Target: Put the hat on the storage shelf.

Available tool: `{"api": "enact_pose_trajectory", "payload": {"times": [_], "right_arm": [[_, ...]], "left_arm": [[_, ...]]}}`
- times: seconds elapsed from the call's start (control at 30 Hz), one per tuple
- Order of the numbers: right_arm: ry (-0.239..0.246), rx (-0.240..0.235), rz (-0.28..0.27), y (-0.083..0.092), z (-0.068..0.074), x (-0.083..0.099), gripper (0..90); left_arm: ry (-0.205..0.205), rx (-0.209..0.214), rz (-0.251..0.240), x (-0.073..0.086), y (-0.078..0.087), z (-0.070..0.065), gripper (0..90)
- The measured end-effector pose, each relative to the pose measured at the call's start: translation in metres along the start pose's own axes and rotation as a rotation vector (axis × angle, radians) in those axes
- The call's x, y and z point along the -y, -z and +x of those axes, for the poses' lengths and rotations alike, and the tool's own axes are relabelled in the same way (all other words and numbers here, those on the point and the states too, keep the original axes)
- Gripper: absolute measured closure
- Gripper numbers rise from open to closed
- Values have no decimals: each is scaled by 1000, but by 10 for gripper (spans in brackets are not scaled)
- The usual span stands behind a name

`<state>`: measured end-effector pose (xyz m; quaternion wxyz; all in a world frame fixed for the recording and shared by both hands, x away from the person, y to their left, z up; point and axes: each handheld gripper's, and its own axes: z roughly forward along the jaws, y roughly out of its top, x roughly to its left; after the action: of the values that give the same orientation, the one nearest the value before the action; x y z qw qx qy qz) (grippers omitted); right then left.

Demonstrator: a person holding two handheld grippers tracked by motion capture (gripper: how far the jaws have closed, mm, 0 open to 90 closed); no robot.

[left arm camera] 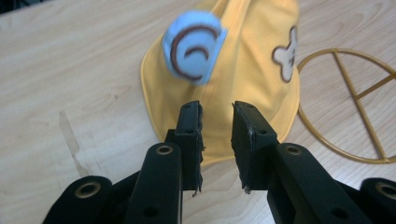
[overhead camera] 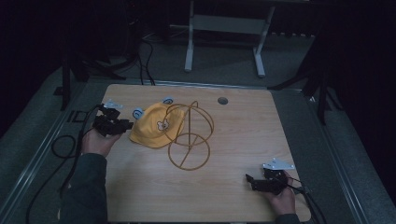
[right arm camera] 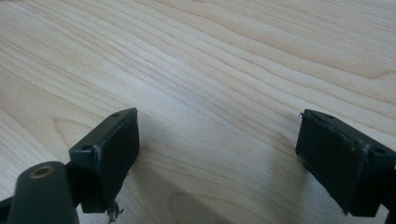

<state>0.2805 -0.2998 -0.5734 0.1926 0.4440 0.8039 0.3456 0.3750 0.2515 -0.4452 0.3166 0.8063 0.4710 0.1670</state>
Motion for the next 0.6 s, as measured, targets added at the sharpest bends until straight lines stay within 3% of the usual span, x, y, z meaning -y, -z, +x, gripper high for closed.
{"api": "enact_pose_trajectory", "payload": {"times": [0.17,0.6], "right_arm": [[4,-2,1,1,1,1,134],[4,-2,2,1,1,1,133]], "left_arm": [[-29,10,12,-12,5,3,711],[-60,47,43,-29,8,19,648]]}}
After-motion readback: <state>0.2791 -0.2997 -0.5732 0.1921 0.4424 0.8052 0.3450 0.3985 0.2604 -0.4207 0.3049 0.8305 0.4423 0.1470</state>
